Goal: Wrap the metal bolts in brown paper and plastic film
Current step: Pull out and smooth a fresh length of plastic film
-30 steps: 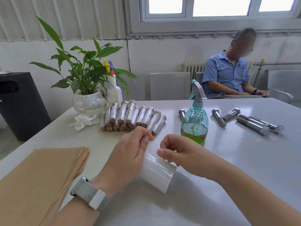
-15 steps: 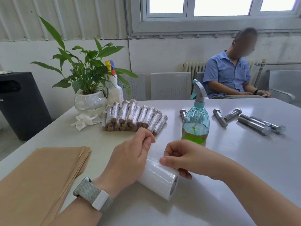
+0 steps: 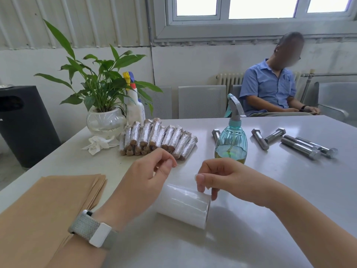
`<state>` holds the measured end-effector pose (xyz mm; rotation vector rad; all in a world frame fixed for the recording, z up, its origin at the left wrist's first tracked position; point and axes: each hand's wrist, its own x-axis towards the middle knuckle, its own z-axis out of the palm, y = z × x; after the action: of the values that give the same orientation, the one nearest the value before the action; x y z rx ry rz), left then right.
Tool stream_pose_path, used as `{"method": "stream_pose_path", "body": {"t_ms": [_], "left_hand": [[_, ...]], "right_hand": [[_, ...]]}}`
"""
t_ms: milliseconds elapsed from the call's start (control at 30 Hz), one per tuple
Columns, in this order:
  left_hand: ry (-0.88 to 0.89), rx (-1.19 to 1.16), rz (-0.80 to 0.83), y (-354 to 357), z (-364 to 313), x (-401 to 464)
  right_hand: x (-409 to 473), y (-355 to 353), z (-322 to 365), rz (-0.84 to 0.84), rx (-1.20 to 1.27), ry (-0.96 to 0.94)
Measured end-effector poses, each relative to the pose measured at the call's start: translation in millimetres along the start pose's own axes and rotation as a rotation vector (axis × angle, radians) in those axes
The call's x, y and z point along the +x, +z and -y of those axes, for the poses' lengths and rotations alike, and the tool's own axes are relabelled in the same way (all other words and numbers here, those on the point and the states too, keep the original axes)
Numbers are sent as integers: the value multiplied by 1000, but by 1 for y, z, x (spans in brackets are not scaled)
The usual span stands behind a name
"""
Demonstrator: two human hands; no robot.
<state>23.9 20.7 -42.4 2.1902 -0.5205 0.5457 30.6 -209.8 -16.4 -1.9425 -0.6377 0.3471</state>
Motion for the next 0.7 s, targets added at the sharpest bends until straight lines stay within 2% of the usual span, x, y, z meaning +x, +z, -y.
{"method": "stream_pose_path", "body": {"t_ms": [133,333,400,533,600,700], "left_hand": [[-4,-161,53,-5,4,7],[34,-262,94,-10,2,23],[128,-157,173,-10,-9,34],[297,240,352,-1,-32,47],[402,418,354,3,-35,47],[456,478,295,2,-32,45]], "right_hand": [[0,0,0,-47,11,-49],[1,2,1,-59,-13,-79],[0,1,2,-53,-16,-83],[-1,-1,2,-54,-33,-91],[-1,-1,2,-58,-30,-88],[-1,-3,2,-39,-14,-83]]}}
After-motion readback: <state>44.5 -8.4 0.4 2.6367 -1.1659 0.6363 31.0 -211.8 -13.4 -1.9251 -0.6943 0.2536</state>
